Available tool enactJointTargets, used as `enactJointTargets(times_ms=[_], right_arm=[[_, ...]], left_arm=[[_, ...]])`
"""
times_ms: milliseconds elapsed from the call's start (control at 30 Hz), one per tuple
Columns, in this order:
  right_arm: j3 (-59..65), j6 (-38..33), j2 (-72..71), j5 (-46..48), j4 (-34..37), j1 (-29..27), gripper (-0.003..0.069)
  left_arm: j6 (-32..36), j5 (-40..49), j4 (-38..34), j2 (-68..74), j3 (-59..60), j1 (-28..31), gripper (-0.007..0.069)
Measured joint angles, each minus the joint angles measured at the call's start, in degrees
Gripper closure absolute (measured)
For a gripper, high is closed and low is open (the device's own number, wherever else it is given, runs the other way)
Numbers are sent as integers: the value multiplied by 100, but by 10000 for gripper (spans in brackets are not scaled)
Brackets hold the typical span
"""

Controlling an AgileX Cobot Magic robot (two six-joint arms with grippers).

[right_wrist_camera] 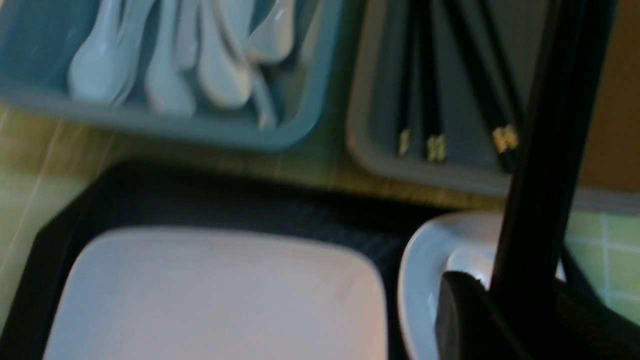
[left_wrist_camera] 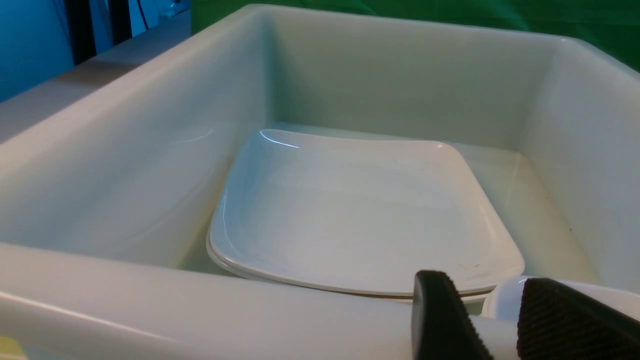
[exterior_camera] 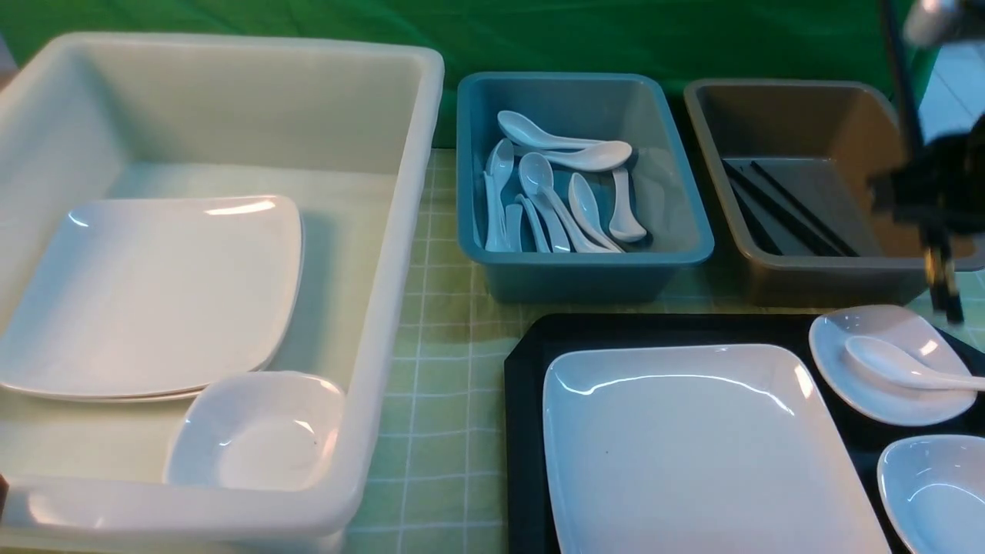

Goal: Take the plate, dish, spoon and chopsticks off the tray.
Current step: Use the right arm to put the chopsticks into the small storage box on the right

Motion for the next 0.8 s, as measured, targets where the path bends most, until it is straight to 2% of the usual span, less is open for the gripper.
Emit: enactJointTargets(times_ms=[233, 567, 700, 800], right_arm=[[-988, -210, 1742, -1048, -12, -815, 550], [-1865, -223, 3657, -2076, -29, -974, 541], [-1869, -223, 3986, -2159, -23, -974, 485], [-1879, -223, 4031, -1957, -23, -974, 393]], left_arm=[[0, 0, 0, 0, 0, 0, 403], [0, -5, 0, 0, 0, 0, 403], [0, -5, 0, 0, 0, 0, 403], [0, -5, 0, 0, 0, 0, 403]])
